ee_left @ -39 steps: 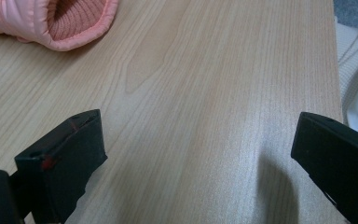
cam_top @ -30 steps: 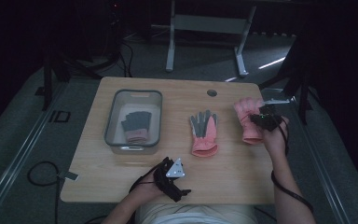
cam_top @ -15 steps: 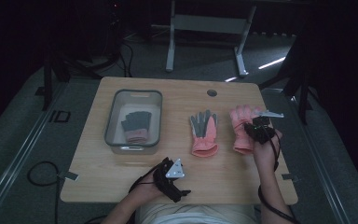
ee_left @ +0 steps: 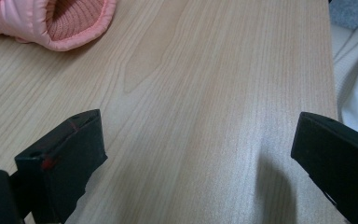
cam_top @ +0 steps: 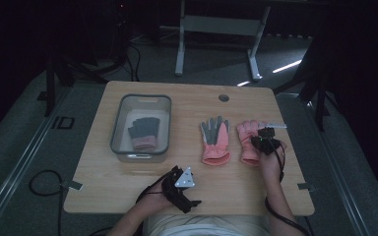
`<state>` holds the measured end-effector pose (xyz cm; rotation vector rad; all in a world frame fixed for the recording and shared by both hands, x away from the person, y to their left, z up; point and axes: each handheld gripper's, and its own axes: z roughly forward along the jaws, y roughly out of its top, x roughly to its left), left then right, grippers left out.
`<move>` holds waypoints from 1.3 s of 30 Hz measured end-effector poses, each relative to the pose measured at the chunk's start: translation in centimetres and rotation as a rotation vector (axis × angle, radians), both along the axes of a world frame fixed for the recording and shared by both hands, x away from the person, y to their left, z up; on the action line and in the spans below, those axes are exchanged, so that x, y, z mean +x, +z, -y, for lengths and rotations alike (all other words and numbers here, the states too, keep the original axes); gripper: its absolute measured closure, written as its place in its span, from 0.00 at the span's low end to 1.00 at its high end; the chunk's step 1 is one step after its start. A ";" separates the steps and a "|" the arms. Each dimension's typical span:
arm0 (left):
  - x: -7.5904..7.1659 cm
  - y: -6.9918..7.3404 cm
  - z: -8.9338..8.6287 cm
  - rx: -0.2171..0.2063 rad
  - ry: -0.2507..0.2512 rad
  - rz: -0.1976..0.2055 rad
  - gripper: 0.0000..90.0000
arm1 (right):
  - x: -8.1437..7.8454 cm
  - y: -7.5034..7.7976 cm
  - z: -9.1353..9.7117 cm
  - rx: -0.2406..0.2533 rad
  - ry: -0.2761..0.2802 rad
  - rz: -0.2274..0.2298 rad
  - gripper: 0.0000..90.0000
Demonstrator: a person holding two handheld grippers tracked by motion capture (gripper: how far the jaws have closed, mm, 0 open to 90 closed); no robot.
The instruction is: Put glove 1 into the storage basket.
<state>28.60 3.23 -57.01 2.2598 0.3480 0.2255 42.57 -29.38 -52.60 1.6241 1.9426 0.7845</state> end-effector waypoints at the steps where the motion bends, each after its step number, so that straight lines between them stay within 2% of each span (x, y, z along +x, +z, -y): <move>1: 0.0 0.0 0.0 0.000 0.000 -0.001 0.03 | 0.1 -0.1 0.1 0.001 0.002 -0.001 0.90; 7: 0.0 0.0 0.0 0.000 -0.001 -0.003 0.03 | 0.3 -0.3 0.4 0.006 0.026 -0.010 0.85; 11: 0.0 0.0 0.0 -0.002 0.000 -0.004 0.03 | 0.0 0.9 0.9 0.012 0.057 0.002 0.77; 12: 0.0 0.0 0.0 -0.002 0.000 -0.003 0.03 | -0.2 1.4 1.1 0.010 0.087 0.015 0.77; 15: 0.0 0.0 0.0 0.003 -0.001 -0.001 0.03 | -0.6 2.8 1.6 -0.036 0.192 0.060 0.73; 18: 0.0 0.0 0.1 0.005 0.001 -0.003 0.03 | -0.8 3.8 2.3 -0.014 0.235 0.076 0.71; 19: -0.1 0.0 0.1 0.005 0.000 -0.004 0.03 | -0.8 4.0 2.4 -0.019 0.252 0.083 0.71; 22: -0.1 0.0 0.1 0.006 0.000 -0.002 0.03 | -0.8 4.2 2.5 -0.014 0.338 0.086 0.69; 23: -0.1 0.0 0.1 0.006 0.000 -0.002 0.03 | -0.8 4.2 2.5 -0.014 0.338 0.086 0.69; 25: 0.0 0.0 0.1 0.008 0.000 -0.004 0.03 | -0.6 3.6 2.5 -0.032 0.393 0.064 0.67; 29: 0.0 0.0 0.1 0.002 0.000 -0.006 0.03 | -0.2 2.5 2.7 -0.023 0.372 0.039 0.65; 31: 0.0 -0.1 0.0 0.007 -0.002 -0.009 0.03 | 0.1 1.4 2.9 -0.018 0.358 0.015 0.63; 34: 0.0 -0.1 0.1 0.009 0.000 -0.004 0.03 | 0.1 0.5 2.9 -0.019 0.333 0.009 0.62; 36: 0.0 -0.1 0.1 0.010 0.000 -0.005 0.03 | 0.1 -0.1 2.8 -0.024 0.315 0.003 0.63; 39: -0.1 -0.1 0.1 0.005 0.001 -0.004 0.03 | 0.3 -0.9 2.3 -0.048 0.298 0.012 0.71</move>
